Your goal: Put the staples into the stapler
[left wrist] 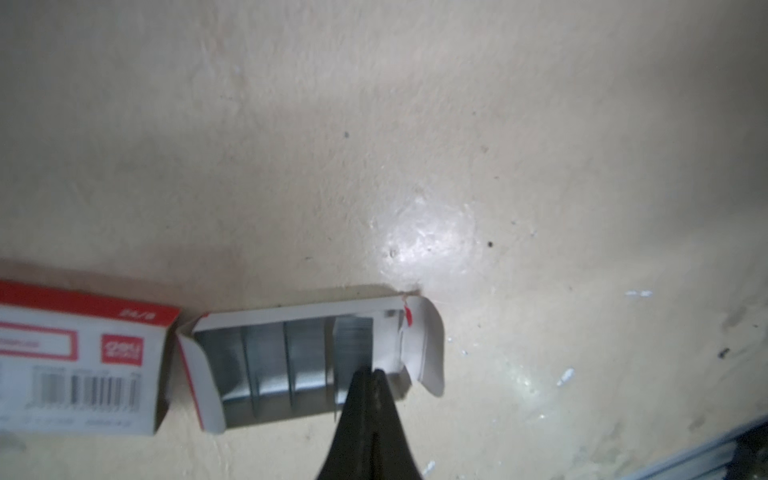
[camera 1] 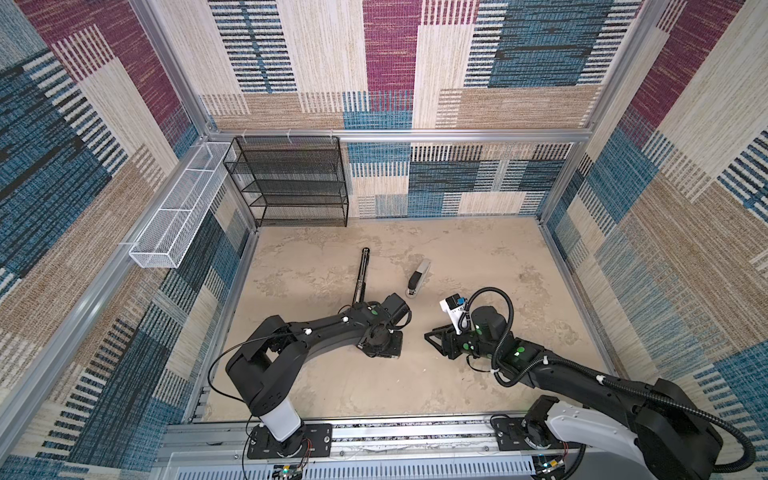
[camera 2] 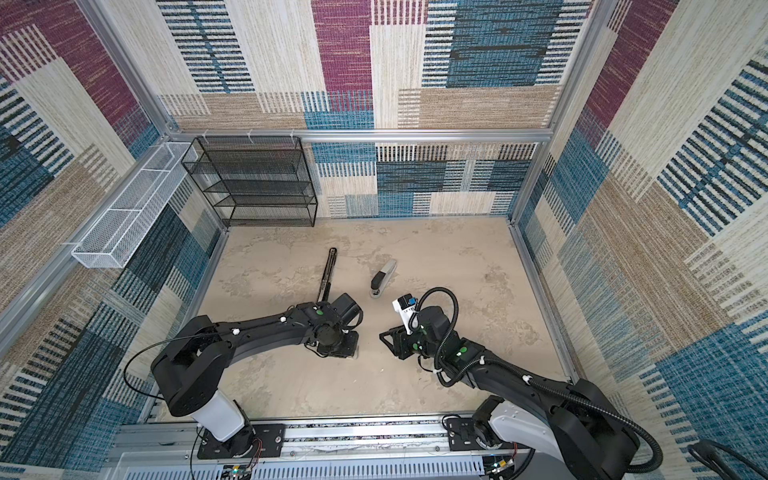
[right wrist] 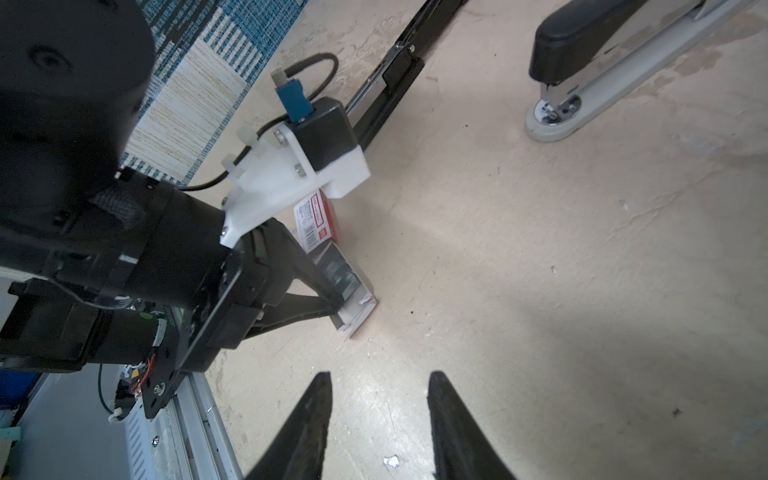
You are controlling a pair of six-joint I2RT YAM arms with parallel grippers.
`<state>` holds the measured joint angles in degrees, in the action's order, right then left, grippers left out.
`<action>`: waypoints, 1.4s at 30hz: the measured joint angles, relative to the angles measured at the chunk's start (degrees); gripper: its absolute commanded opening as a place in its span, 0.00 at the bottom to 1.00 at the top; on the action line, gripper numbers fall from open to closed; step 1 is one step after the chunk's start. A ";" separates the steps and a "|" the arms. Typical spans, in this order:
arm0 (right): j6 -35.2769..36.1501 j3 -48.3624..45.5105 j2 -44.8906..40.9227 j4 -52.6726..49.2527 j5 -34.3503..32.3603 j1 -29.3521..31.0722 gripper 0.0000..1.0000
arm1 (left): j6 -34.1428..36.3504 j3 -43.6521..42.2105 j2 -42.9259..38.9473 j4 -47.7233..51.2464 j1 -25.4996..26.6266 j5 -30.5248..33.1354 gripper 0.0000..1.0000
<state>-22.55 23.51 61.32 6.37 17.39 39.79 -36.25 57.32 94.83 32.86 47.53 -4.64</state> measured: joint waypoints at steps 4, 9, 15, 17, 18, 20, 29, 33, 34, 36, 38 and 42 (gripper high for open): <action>-1.29 1.09 -1.68 -0.24 0.70 -1.36 0.43 | 1.92 1.31 -3.52 0.63 -0.02 -0.02 0.00; -3.61 3.17 -3.80 -0.11 4.72 -5.90 0.43 | 3.91 1.53 -9.42 0.74 -0.94 -1.55 0.00; -6.86 6.01 -3.52 2.01 12.24 -10.38 0.45 | 4.94 -3.54 -21.07 -6.34 -5.46 -9.44 0.00; -8.57 6.16 -2.62 4.15 15.52 -11.76 0.46 | 4.92 -4.85 -23.91 -9.29 -7.26 -12.90 0.00; -9.68 6.16 -2.03 5.44 17.22 -12.61 0.46 | 4.92 -5.18 -25.05 -10.51 -8.09 -14.34 0.00; -12.09 6.16 -0.68 8.48 20.68 -13.94 0.46 | 4.90 -5.62 -27.12 -12.87 -9.01 -16.87 0.00; -25.07 7.21 6.58 28.33 35.15 -16.24 0.58 | -0.04 -10.84 -31.67 -29.57 -10.01 -28.57 0.00; -29.94 8.13 8.26 36.09 39.06 -16.26 0.58 | -2.36 -11.32 -31.67 -35.50 -10.01 -32.28 0.00; -30.56 8.26 8.55 37.44 39.67 -16.26 0.57 | -2.82 -11.76 -31.69 -36.96 -10.01 -33.09 0.00; -32.04 8.41 9.22 39.89 40.81 -16.28 0.57 | -4.33 -12.76 -31.69 -39.58 -10.01 -34.53 0.00; -33.53 8.39 9.75 42.05 41.59 -16.28 0.55 | -4.94 -12.87 -31.43 -41.13 -10.01 -35.41 0.00; -36.20 8.33 10.29 46.58 42.71 -16.09 0.53 | -5.77 -12.52 -30.42 -43.12 -9.99 -37.51 0.00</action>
<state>-58.74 31.83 71.61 52.95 60.10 23.70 -42.02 44.80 64.40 -10.26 37.54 -42.15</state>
